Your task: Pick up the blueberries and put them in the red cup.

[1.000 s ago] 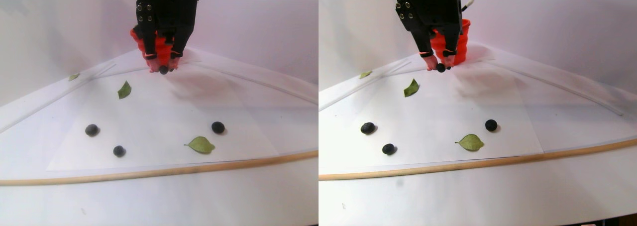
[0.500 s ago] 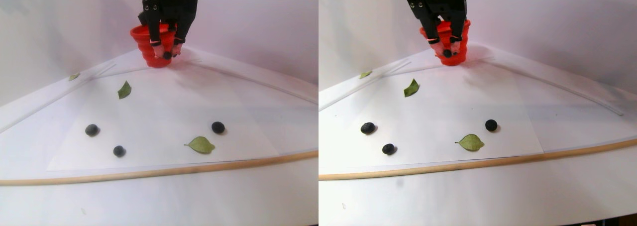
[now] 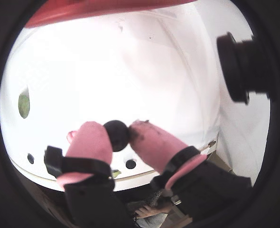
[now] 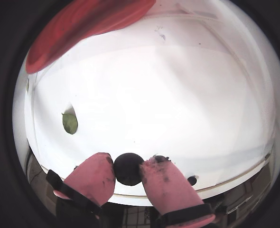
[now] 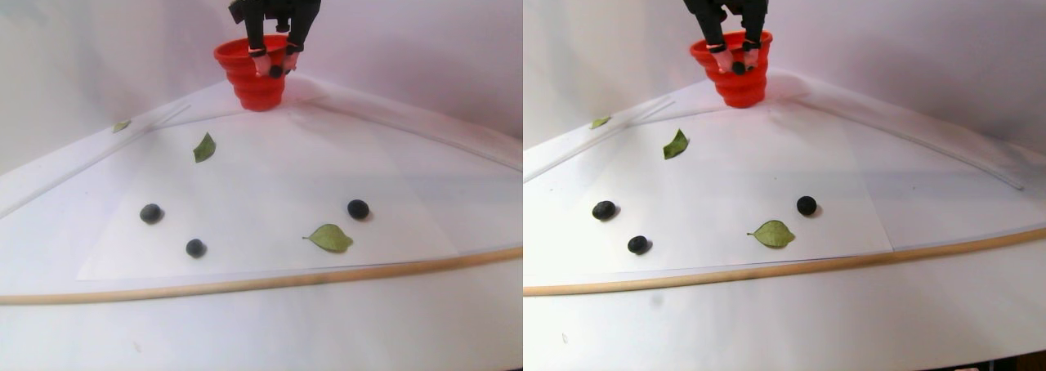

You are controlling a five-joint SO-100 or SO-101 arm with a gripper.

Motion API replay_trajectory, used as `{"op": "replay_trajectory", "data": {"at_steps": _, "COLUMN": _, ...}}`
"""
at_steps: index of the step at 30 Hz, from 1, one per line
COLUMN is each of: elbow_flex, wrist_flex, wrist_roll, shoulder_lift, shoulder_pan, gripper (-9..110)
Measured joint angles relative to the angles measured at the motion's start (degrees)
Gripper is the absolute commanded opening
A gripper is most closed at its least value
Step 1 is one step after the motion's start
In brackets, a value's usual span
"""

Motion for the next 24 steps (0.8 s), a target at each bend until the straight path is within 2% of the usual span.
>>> {"op": "replay_trajectory", "data": {"at_steps": 24, "elbow_flex": -7.5, "wrist_flex": 4.3, "wrist_roll": -0.7, "shoulder_lift": 0.0, "shoulder_pan": -1.3, "gripper": 10}}
